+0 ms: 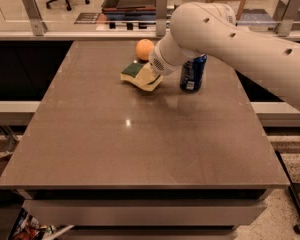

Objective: Move sponge near orange

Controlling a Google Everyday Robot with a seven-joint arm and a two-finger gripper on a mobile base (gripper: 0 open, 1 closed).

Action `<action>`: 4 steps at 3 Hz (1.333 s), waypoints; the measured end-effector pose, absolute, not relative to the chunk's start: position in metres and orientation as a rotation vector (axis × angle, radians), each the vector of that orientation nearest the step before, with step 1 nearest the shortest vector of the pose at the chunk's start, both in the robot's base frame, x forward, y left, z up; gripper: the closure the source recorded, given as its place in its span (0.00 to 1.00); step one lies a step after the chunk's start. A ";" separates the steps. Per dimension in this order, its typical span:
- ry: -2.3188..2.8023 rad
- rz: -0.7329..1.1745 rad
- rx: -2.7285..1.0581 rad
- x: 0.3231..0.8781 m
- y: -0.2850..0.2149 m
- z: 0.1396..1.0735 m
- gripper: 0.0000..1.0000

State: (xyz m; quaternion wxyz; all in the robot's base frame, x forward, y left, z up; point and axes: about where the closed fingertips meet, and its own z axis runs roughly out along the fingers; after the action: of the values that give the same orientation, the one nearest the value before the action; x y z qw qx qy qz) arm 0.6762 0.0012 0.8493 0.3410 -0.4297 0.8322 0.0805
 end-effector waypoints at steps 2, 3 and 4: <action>2.209 0.178 -1.060 0.703 -0.039 0.832 1.00; 2.209 0.178 -1.060 0.703 -0.039 0.833 0.82; 2.209 0.178 -1.060 0.703 -0.039 0.833 0.58</action>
Offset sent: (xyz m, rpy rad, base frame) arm 0.0508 -0.0665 -0.0255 -0.0297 0.0170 -0.0919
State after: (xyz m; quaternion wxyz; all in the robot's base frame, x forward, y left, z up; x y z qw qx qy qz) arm 0.7027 -0.0386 0.8331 0.3359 -0.4066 0.8469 0.0684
